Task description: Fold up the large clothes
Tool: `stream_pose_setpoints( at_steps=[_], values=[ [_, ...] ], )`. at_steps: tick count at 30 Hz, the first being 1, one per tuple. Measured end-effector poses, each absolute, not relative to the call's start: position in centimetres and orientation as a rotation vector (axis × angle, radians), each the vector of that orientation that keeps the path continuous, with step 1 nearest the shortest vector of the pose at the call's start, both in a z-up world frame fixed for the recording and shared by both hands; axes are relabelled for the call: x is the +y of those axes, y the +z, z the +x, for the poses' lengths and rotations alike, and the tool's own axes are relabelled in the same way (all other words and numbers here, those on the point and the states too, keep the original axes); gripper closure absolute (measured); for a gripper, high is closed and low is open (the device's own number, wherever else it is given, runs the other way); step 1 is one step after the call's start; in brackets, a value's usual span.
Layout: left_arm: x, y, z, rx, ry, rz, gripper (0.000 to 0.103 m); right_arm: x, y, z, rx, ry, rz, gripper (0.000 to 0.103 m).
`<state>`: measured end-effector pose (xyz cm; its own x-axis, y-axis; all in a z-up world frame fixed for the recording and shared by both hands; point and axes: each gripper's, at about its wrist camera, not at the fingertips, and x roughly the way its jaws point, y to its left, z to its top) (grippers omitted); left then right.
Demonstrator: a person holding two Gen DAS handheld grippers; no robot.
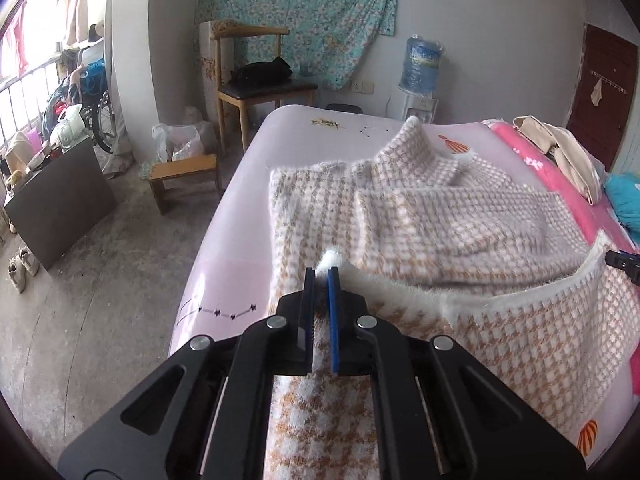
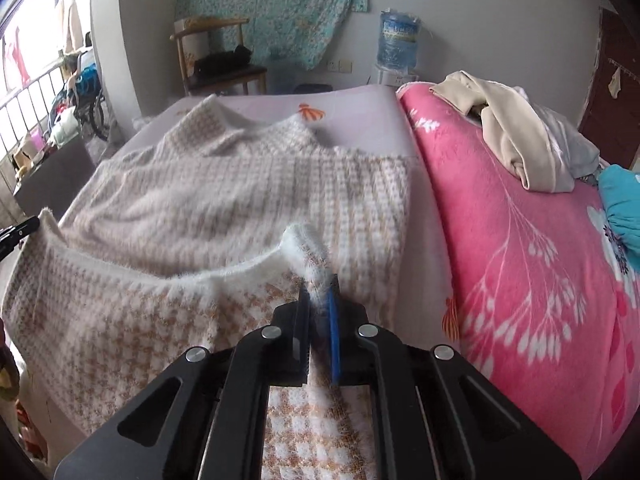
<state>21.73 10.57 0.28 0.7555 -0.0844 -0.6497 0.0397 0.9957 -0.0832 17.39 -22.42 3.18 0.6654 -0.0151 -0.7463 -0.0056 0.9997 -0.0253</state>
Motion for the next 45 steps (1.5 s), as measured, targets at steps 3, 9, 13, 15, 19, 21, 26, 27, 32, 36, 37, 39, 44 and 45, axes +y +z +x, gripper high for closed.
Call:
stream_pose_setpoints(
  at_steps=[3,9,13,15,19,21,26,27,32,36,37,39,44,45],
  values=[
    [10.6,-1.7,23.3,0.755,-0.052,-0.058,0.098,-22.6,0.7,19.2,0.898,-0.014,-0.020,0.095],
    [10.7,-3.2,23.7,0.785,-0.062,-0.052,0.093,-22.2,-0.9,19.7,0.938,-0.015,-0.026,0.094],
    [11.9,-1.3,22.2,0.740,-0.059,-0.086,0.070,-23.1,1.3,18.3,0.914,-0.013,0.015,0.060],
    [12.4,0.1,20.8,0.700,-0.070,-0.109,0.069,-23.1,3.4,16.1,0.846,-0.004,0.022,0.053],
    [11.3,2.5,16.0,0.643,-0.235,-0.129,0.069,-21.4,6.0,11.6,0.778,0.100,0.017,0.052],
    [9.3,2.4,13.5,0.660,-0.368,-0.122,0.069,-19.2,6.0,9.0,0.786,0.211,0.010,0.052],
    [3.4,-0.8,9.5,0.761,-0.534,-0.046,0.069,-13.8,2.7,5.4,0.870,0.361,-0.061,0.062],
    [2.5,-1.9,9.3,0.786,-0.508,-0.006,0.069,-12.9,1.6,5.4,0.902,0.354,-0.092,0.066],
    [1.9,-4.6,9.5,0.815,-0.455,0.042,0.067,-13.0,-1.5,6.6,0.996,0.306,-0.062,0.072],
    [2.0,-3.0,8.7,0.776,-0.463,0.077,0.071,-13.0,0.8,6.1,0.964,0.304,-0.058,0.082],
    [1.9,-2.6,8.3,0.762,-0.506,0.060,0.071,-12.9,1.2,5.9,0.946,0.326,-0.046,0.082],
    [1.6,-1.9,7.7,0.741,-0.592,0.020,0.071,-12.0,2.2,5.4,0.899,0.397,-0.023,0.082],
    [-1.0,-4.6,8.6,0.810,-0.604,0.059,0.074,-9.5,-1.1,6.9,0.951,0.443,-0.092,0.084],
    [-1.0,-4.9,8.7,0.807,-0.608,0.052,0.074,-9.6,-1.9,7.1,0.959,0.440,-0.095,0.084]
  ],
)
